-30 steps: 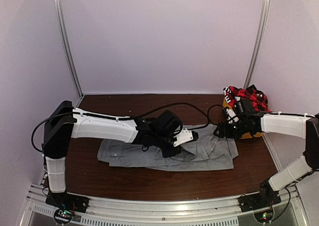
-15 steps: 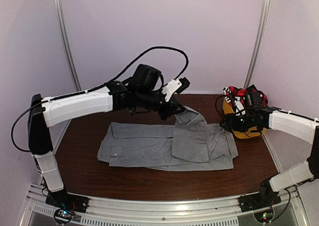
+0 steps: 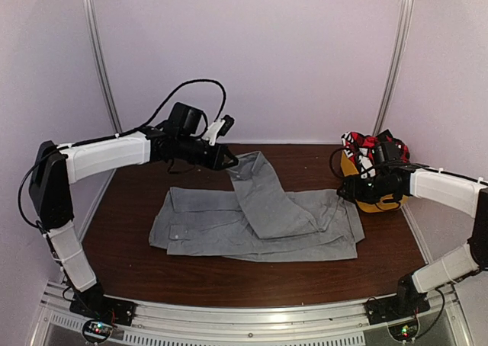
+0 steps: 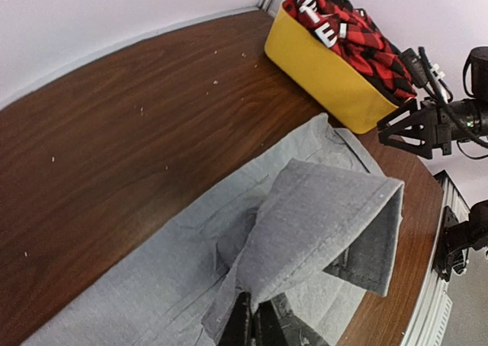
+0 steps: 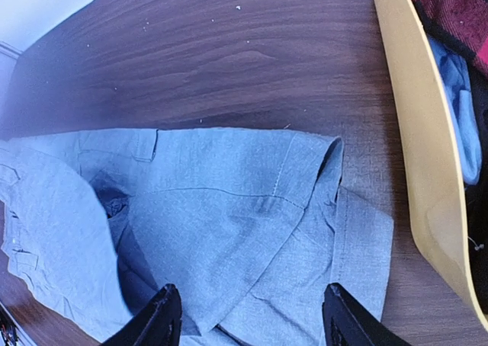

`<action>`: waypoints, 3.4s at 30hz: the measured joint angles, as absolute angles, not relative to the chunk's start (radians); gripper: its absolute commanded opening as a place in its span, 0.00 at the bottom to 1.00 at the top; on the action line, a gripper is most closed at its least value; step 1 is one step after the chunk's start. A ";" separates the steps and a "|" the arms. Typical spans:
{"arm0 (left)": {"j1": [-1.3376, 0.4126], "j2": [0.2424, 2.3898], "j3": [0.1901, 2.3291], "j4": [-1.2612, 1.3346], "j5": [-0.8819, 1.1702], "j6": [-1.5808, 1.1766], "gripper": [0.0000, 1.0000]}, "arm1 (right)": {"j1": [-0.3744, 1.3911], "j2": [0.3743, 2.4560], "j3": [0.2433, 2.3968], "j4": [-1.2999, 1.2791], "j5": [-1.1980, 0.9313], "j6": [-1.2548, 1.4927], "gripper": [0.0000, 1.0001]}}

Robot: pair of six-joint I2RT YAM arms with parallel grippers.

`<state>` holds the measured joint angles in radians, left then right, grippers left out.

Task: Fold and stack the long sleeve shirts
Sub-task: Fold the sleeve of the rectangle-folded shirt, then rotate the rectangle-folded shirt at the center of the board.

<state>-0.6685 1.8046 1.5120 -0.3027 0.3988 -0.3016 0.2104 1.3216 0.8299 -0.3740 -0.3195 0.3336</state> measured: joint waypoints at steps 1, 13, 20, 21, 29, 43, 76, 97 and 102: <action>-0.658 1.792 1.475 -0.297 0.403 -0.319 0.00 | 0.210 1.326 0.830 -0.374 -0.321 0.332 0.64; -0.591 1.613 1.155 -0.178 0.405 -0.465 0.00 | 0.210 1.390 0.820 -0.328 -0.382 0.322 0.64; -0.559 1.537 1.069 -0.120 0.386 -0.505 0.00 | 0.209 1.433 0.802 -0.290 -0.424 0.322 0.64; -0.557 1.527 1.057 -0.113 0.382 -0.509 0.00 | 0.209 1.441 0.801 -0.283 -0.429 0.322 0.64; -0.540 1.495 0.972 -0.067 0.357 -0.543 0.00 | 0.209 1.481 0.799 -0.244 -0.469 0.325 0.63; -0.483 1.404 0.834 0.002 0.297 -0.583 0.00 | 0.209 1.522 0.799 -0.205 -0.499 0.338 0.63; -0.430 1.483 0.643 0.147 0.132 -0.599 0.08 | 0.209 1.538 0.788 -0.188 -0.509 0.341 0.64; -0.402 1.381 0.640 0.103 0.009 -0.547 0.58 | 0.233 1.501 0.749 -0.191 -0.488 0.348 0.64; -0.407 1.351 0.639 0.144 0.116 -0.547 0.61 | 0.262 1.489 0.729 -0.189 -0.470 0.360 0.64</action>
<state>-0.4068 1.3506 0.6392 0.1444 0.1162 -0.5468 0.2623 1.4895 0.7292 -0.1886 -0.4702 0.3599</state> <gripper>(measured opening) 0.603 0.639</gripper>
